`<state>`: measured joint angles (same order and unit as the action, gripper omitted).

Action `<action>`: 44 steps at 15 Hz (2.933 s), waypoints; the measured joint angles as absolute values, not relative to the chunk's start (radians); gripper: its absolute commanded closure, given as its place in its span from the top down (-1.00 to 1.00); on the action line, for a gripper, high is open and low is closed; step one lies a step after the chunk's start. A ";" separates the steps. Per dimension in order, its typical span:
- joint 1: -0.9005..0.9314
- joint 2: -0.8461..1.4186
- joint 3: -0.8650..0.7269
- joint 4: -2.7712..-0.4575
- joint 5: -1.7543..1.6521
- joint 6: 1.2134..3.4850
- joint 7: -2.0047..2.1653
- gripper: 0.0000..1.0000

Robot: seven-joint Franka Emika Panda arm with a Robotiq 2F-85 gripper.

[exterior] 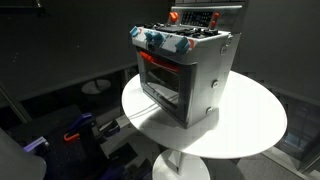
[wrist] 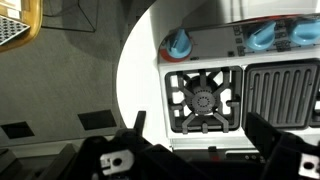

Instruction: Push the top orange button on the right side of the stove

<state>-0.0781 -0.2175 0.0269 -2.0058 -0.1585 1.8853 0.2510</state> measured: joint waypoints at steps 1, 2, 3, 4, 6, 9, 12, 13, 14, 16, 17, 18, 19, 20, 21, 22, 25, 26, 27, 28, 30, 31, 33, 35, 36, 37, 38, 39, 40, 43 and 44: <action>-0.078 -0.218 0.027 -2.006 -0.158 1.885 0.251 1.00; -0.078 -0.217 0.027 -2.006 -0.158 1.885 0.251 1.00; -0.078 -0.215 0.027 -2.006 -0.158 1.885 0.251 1.00; -0.078 -0.213 0.026 -2.006 -0.158 1.887 0.251 1.00; -0.077 -0.210 0.024 -2.006 -0.148 1.900 0.251 1.00; -0.077 -0.194 0.017 -2.004 -0.117 1.943 0.251 1.00; -0.077 -0.164 0.011 -1.999 -0.083 2.006 0.251 1.00; -0.077 -0.151 0.008 -1.996 -0.075 2.028 0.251 1.00; -0.077 -0.137 0.006 -1.991 -0.070 2.048 0.251 1.00; -0.077 -0.107 0.000 -1.979 -0.066 2.081 0.251 1.00; -0.077 -0.090 -0.004 -1.970 -0.066 2.096 0.251 1.00; -0.077 -0.072 -0.007 -1.960 -0.066 2.105 0.252 1.00; -0.077 -0.054 -0.011 -1.948 -0.066 2.113 0.252 1.00; -0.077 -0.035 -0.014 -1.934 -0.066 2.117 0.252 1.00; -0.077 -0.016 -0.017 -1.921 -0.066 2.120 0.252 1.00; -0.077 0.004 -0.019 -1.906 -0.065 2.122 0.252 1.00; -0.077 0.062 -0.022 -1.860 -0.062 2.123 0.253 1.00; -0.077 0.081 -0.023 -1.844 -0.060 2.123 0.253 1.00; -0.077 0.101 -0.023 -1.827 -0.057 2.123 0.253 1.00; -0.077 0.119 -0.023 -1.810 -0.055 2.123 0.254 1.00; -0.075 0.154 -0.023 -1.776 -0.051 2.123 0.254 1.00; -0.074 0.172 -0.023 -1.759 -0.050 2.123 0.255 1.00; -0.071 0.202 -0.024 -1.729 -0.050 2.123 0.260 1.00; -0.067 0.230 -0.026 -1.700 -0.050 2.123 0.270 1.00; -0.065 0.242 -0.028 -1.688 -0.050 2.123 0.274 1.00; -0.064 0.254 -0.029 -1.675 -0.050 2.122 0.277 1.00; -0.064 0.265 -0.030 -1.664 -0.050 2.122 0.280 1.00; -0.063 0.274 -0.030 -1.654 -0.050 2.120 0.283 1.00; -0.063 0.279 -0.031 -1.646 -0.050 2.114 0.284 1.00; -0.061 0.284 -0.033 -1.636 -0.049 2.099 0.286 1.00; -0.060 0.285 -0.034 -1.633 -0.049 2.095 0.287 1.00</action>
<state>-0.0603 0.2848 -0.0343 -1.6332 -0.0490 2.0945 0.2866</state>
